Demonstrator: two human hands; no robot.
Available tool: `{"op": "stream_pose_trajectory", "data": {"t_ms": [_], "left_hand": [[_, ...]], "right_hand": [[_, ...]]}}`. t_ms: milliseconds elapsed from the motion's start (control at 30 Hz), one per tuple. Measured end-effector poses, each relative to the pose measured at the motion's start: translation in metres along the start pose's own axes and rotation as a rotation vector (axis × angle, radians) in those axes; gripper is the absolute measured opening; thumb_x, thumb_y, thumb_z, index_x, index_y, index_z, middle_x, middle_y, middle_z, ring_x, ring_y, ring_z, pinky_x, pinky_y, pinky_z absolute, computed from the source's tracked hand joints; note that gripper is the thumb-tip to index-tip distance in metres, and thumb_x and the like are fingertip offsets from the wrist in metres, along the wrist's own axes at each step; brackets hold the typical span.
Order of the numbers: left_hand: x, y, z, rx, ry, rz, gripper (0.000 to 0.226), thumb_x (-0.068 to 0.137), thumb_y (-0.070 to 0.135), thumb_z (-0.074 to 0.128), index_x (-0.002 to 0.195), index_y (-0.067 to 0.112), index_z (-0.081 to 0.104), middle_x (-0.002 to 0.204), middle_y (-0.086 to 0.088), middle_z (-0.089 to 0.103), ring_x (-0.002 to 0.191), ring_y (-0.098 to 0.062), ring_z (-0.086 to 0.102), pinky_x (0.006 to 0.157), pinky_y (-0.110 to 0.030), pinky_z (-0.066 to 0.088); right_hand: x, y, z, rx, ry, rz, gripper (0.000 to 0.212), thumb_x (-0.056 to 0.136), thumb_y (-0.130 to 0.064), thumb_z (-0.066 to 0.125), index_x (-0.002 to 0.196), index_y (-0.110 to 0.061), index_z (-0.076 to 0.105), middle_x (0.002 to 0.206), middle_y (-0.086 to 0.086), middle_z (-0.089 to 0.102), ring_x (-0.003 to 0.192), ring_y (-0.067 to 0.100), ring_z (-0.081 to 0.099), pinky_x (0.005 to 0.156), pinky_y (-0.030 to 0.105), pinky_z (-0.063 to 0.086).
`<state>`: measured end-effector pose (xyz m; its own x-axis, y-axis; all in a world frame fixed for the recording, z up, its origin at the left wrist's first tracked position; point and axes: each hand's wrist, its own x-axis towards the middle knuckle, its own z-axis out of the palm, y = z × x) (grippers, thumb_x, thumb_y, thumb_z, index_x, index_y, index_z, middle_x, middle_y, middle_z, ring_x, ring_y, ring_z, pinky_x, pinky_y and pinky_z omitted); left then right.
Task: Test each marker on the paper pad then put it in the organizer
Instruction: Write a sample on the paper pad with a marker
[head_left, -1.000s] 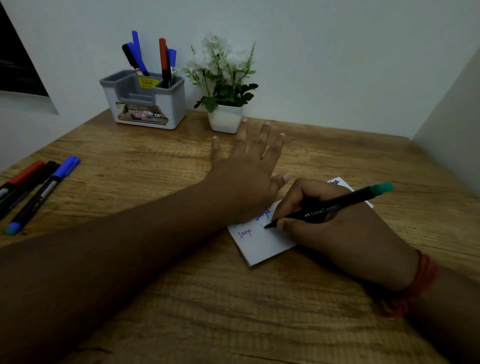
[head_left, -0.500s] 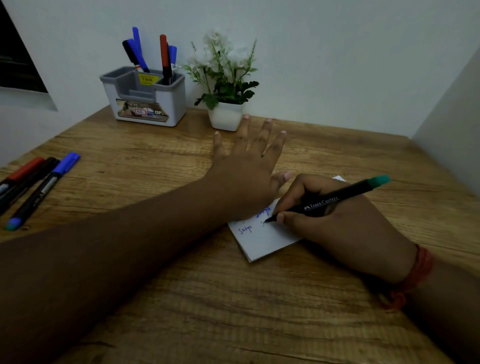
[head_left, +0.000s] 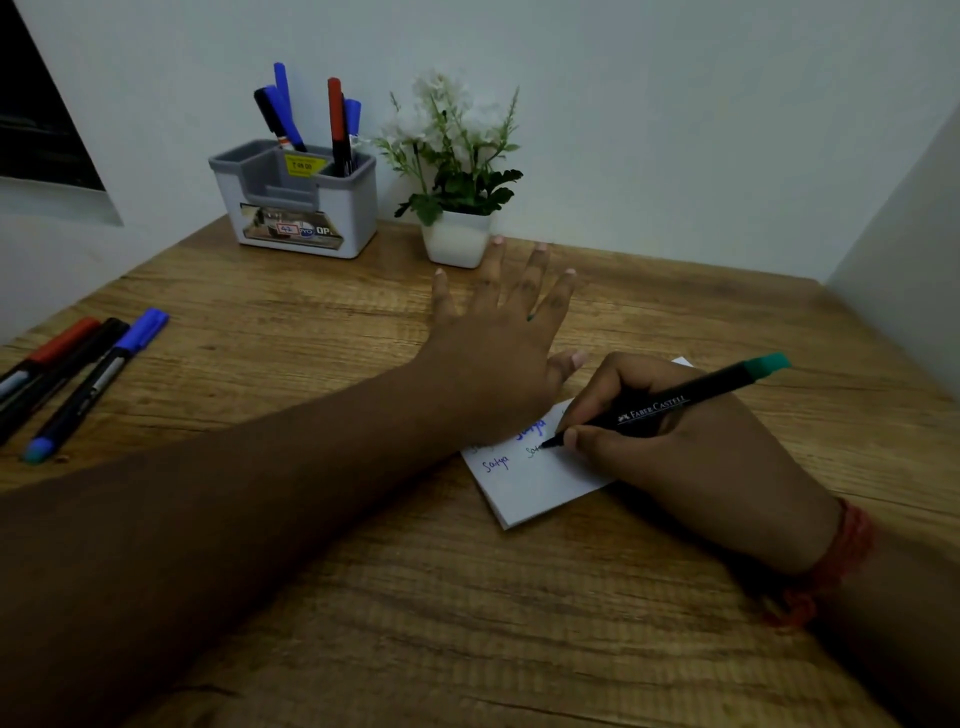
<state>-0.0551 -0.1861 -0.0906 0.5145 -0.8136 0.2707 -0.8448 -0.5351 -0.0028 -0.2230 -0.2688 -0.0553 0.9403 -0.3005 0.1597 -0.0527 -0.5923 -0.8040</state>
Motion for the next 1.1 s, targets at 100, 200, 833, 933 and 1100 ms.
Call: {"op": "stream_pose_trajectory", "data": {"t_ms": [100, 200, 833, 933, 1100], "left_hand": [[0.0001, -0.0006, 0.0014, -0.003, 0.004, 0.000, 0.071, 0.096, 0.061, 0.010, 0.155, 0.029, -0.012, 0.163, 0.000, -0.022, 0.146, -0.031, -0.028, 0.111, -0.072, -0.001], [0.0003, -0.0007, 0.0014, 0.002, 0.005, 0.001, 0.070, 0.096, 0.061, 0.011, 0.155, 0.029, -0.012, 0.163, 0.001, -0.023, 0.146, -0.031, -0.029, 0.111, -0.072, -0.001], [0.0009, -0.0021, 0.0039, 0.032, 0.025, 0.020, 0.070, 0.097, 0.061, 0.011, 0.155, 0.028, -0.011, 0.164, -0.002, -0.020, 0.148, -0.032, -0.025, 0.114, -0.069, 0.000], [0.0010, -0.0028, 0.0051, 0.027, 0.021, 0.038, 0.070, 0.097, 0.061, 0.011, 0.155, 0.029, -0.012, 0.164, -0.002, -0.019, 0.148, -0.032, -0.025, 0.114, -0.069, 0.001], [0.0010, -0.0030, 0.0030, -0.005, 0.008, 0.081, 0.069, 0.099, 0.059, 0.015, 0.154, 0.029, -0.014, 0.164, -0.001, -0.021, 0.147, -0.030, -0.027, 0.116, -0.066, -0.003]], "right_hand": [[0.0011, -0.0004, 0.0000, 0.003, 0.009, 0.007, 0.009, 0.082, -0.009, 0.075, 0.077, -0.014, 0.070, 0.086, -0.010, 0.072, 0.080, 0.003, 0.065, 0.061, 0.007, 0.047], [0.0014, -0.0002, 0.0004, -0.001, 0.018, 0.014, 0.009, 0.082, -0.010, 0.076, 0.077, -0.015, 0.070, 0.086, -0.012, 0.072, 0.081, 0.001, 0.066, 0.061, 0.007, 0.047], [0.0032, 0.0046, -0.0008, -0.031, 0.040, 0.018, 0.012, 0.081, -0.011, 0.076, 0.075, -0.020, 0.071, 0.086, -0.013, 0.073, 0.085, -0.004, 0.065, 0.066, 0.008, 0.048], [0.0026, 0.0055, -0.0012, 0.015, 0.060, 0.029, 0.012, 0.081, -0.009, 0.074, 0.075, -0.018, 0.071, 0.085, -0.012, 0.074, 0.087, -0.008, 0.065, 0.068, 0.007, 0.047], [0.0058, 0.0056, -0.0088, 0.182, 0.269, 0.029, 0.004, 0.084, -0.007, 0.071, 0.081, -0.008, 0.068, 0.074, 0.001, 0.072, 0.074, -0.003, 0.068, 0.065, 0.012, 0.051]]}}
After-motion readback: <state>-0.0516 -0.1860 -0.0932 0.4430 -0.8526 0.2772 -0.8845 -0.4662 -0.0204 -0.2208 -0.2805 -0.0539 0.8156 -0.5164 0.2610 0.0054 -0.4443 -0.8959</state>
